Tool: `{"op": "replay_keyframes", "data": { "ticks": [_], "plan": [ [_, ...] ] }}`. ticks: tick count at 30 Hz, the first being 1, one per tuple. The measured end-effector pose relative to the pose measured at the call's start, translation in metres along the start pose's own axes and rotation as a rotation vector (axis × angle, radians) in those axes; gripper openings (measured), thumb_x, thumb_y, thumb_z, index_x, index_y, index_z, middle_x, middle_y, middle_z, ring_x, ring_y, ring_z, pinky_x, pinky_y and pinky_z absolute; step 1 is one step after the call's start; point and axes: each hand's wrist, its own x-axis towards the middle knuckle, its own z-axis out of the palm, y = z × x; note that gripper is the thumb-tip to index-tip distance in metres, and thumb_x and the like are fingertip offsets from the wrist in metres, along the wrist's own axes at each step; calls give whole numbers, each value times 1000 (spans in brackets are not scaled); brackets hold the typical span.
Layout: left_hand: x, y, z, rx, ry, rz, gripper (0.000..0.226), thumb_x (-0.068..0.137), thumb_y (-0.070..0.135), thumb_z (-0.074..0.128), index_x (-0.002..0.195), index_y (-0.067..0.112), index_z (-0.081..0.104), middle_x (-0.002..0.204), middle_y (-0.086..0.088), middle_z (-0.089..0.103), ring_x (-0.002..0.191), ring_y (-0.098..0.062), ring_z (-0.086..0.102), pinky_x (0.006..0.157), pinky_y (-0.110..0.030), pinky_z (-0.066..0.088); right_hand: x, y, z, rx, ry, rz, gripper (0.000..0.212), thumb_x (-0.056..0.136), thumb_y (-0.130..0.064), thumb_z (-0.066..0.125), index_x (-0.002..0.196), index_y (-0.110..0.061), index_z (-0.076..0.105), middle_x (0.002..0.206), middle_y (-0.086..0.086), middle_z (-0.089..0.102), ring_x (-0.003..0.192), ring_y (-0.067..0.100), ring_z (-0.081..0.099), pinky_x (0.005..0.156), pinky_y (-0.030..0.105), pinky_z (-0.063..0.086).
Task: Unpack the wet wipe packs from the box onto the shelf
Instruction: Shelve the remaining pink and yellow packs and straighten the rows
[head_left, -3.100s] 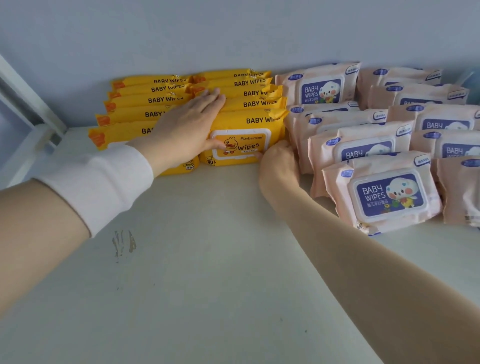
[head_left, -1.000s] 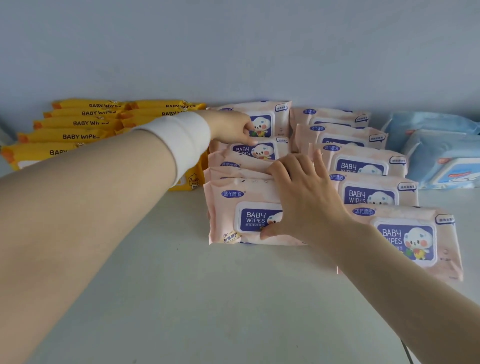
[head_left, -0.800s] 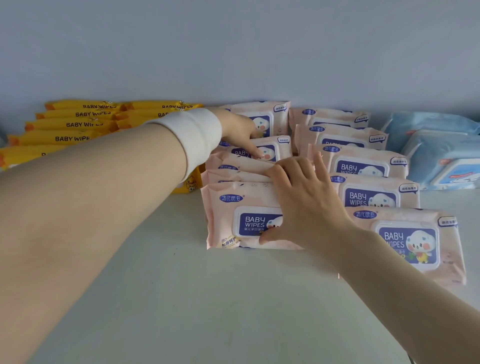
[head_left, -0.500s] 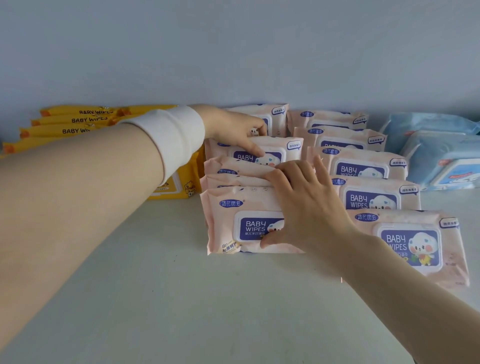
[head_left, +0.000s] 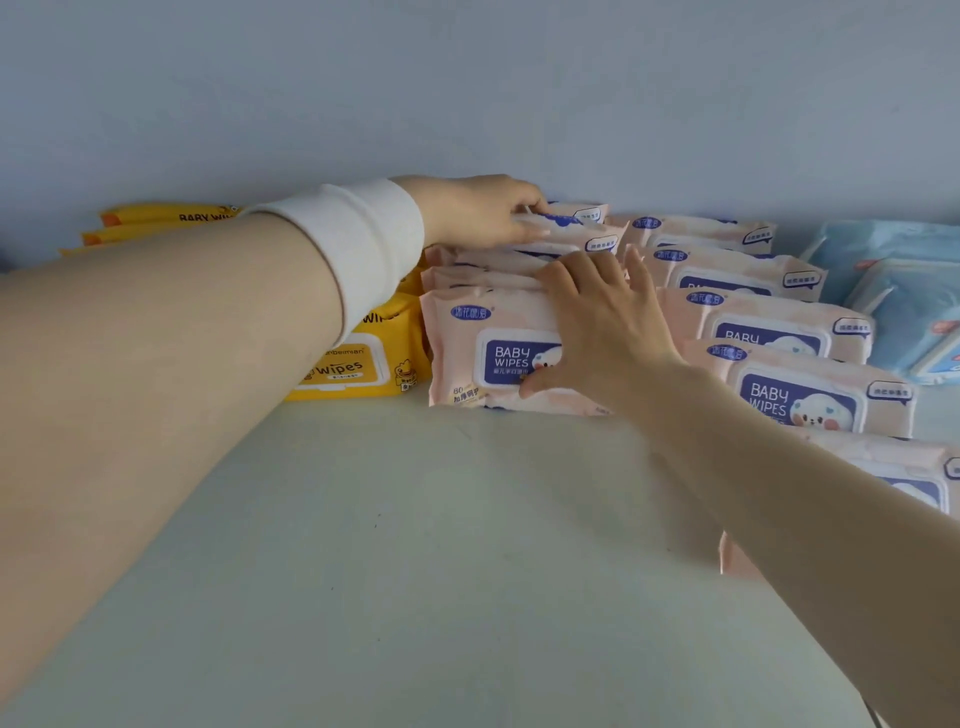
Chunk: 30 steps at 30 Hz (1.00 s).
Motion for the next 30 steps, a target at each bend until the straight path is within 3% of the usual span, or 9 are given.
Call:
{"op": "replay_keyframes", "data": {
  "ticks": [2, 5, 7, 10, 16, 21, 24, 27, 30],
  "plan": [
    [-9, 4, -3, -49, 13, -17, 49, 97, 43, 35, 139, 19, 40, 137, 6, 46, 118, -17, 48, 85, -19, 41, 5, 2, 3, 18, 9, -1, 103, 56, -59, 76, 136, -10, 34, 138, 9, 39, 133, 30, 30, 115, 54, 10],
    [-30, 5, -5, -71, 27, 11, 72, 86, 57, 43, 145, 18, 29, 151, 1, 33, 137, -18, 33, 105, -26, 31, 4, 3, 7, 50, 49, 17, 110, 57, -58, 77, 142, -11, 27, 151, 11, 23, 144, 31, 12, 117, 53, 5],
    [-50, 4, 0, 39, 2, -10, 96, 72, 64, 53, 149, 22, 16, 158, -3, 15, 145, -21, 16, 114, -34, 21, -8, 4, 10, 134, 127, 73, 116, 57, -56, 78, 147, -10, 21, 156, 17, 10, 145, 35, 0, 117, 52, 1],
    [-75, 3, 24, 321, 38, -6, 112, 65, 66, 62, 151, 25, 3, 159, -10, -9, 147, -27, -3, 118, -39, 6, -41, 2, 23, 286, 300, 269, 115, 60, -54, 75, 147, -3, 20, 153, 25, 13, 141, 38, 8, 116, 47, 8],
    [-80, 1, 64, 439, 220, 5, 109, 74, 56, 63, 150, 18, -5, 159, -14, -6, 147, -29, -2, 117, -36, -1, -58, -21, 43, 730, 231, 585, 102, 80, -24, 71, 150, -15, -2, 138, 14, 25, 131, 29, 25, 110, 31, 19],
    [-72, -2, 70, 493, 297, 1, 104, 77, 49, 63, 150, 10, 1, 158, -17, 3, 147, -32, 3, 119, -40, 2, -31, -17, 56, 706, 329, 666, 91, 81, -14, 69, 149, -12, 9, 139, 16, 35, 129, 34, 34, 111, 37, 26],
    [-71, -3, 70, 512, 291, 19, 106, 76, 51, 62, 150, 9, -2, 158, -18, 2, 147, -32, 3, 120, -41, 2, -32, -16, 61, 775, 344, 652, 92, 81, -13, 69, 150, -13, 8, 150, 13, 28, 136, 30, 28, 114, 38, 23],
    [-73, -5, 62, 443, 234, 10, 107, 77, 57, 59, 150, 11, -5, 159, -15, -3, 147, -28, 0, 119, -38, 2, -41, -14, 61, 889, 334, 676, 94, 83, -11, 68, 150, -11, 2, 154, 10, 24, 140, 23, 23, 112, 25, 15],
    [-76, -7, 55, 427, 200, -21, 105, 78, 60, 51, 150, 10, -6, 159, -12, -7, 148, -24, -3, 119, -36, 3, -41, -14, 59, 841, 207, 696, 91, 85, -26, 66, 149, -4, 6, 154, 14, 22, 142, 25, 18, 111, 25, 11]
  ]
}}
